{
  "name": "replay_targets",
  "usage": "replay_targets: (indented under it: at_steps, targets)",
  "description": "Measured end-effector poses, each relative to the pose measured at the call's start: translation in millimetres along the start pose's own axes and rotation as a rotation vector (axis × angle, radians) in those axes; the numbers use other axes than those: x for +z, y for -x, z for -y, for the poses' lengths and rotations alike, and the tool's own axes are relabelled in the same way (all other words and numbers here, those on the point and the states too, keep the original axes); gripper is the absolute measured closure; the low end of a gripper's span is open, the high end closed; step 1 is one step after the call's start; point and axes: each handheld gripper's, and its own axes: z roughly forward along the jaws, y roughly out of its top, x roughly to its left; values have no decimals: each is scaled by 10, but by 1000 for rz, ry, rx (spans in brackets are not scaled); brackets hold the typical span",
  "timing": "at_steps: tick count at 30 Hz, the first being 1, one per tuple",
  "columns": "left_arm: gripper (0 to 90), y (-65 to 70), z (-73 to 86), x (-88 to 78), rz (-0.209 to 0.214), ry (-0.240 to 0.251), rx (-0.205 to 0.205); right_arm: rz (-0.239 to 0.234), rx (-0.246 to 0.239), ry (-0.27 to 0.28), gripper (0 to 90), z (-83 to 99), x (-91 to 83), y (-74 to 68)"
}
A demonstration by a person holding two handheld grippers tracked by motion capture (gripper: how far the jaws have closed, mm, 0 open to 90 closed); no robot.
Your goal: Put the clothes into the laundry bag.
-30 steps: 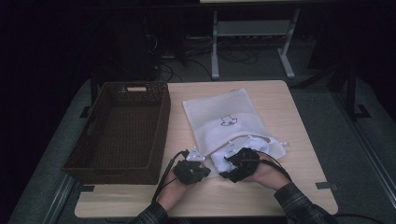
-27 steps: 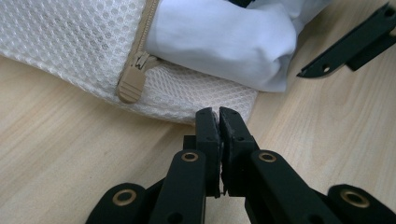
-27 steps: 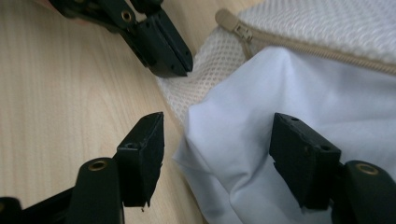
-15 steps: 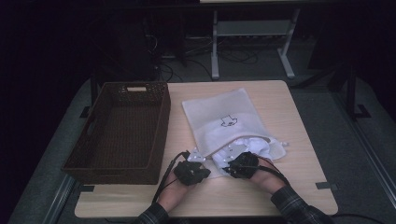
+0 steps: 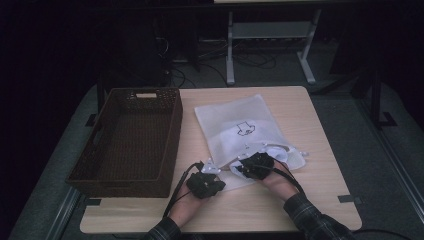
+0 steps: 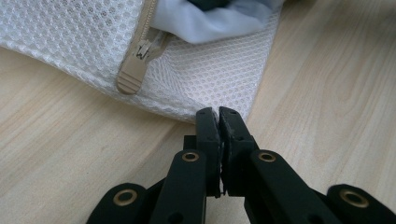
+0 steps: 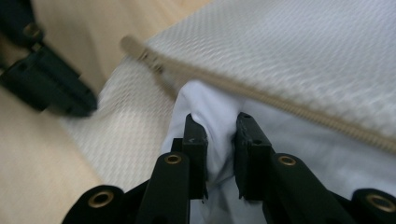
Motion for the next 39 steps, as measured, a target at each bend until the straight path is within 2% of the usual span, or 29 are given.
replay_targets:
  at_steps: [6,9,12,15,19,22,25,31,37,39]
  targets:
    - [875,-6,1,0,4,-1,-3,38,48,30,752,-63,126,118]
    - [874,-9,2,0,5,0,-2,33,52,28,726,-84,153,132]
    - [874,-10,1,0,6,0,-1,14,52,28,660,-82,116,117]
    - [874,-11,0,1,5,-2,0,-15,67,60,581,-76,-9,101]
    - [873,-7,2,3,4,2,-3,-64,89,84,524,-41,-232,105]
    - [872,-10,2,3,5,1,-4,-79,103,106,491,7,-384,124]
    - [871,-12,1,2,7,-1,-5,-72,124,127,464,88,-554,164]
    - [870,-15,0,2,9,-1,-2,-22,182,113,413,401,-772,301]
    - [870,-15,-1,5,9,-1,-5,2,263,55,273,790,-808,418]
    - [870,-15,-3,7,9,-3,-4,-5,282,44,263,886,-780,455]
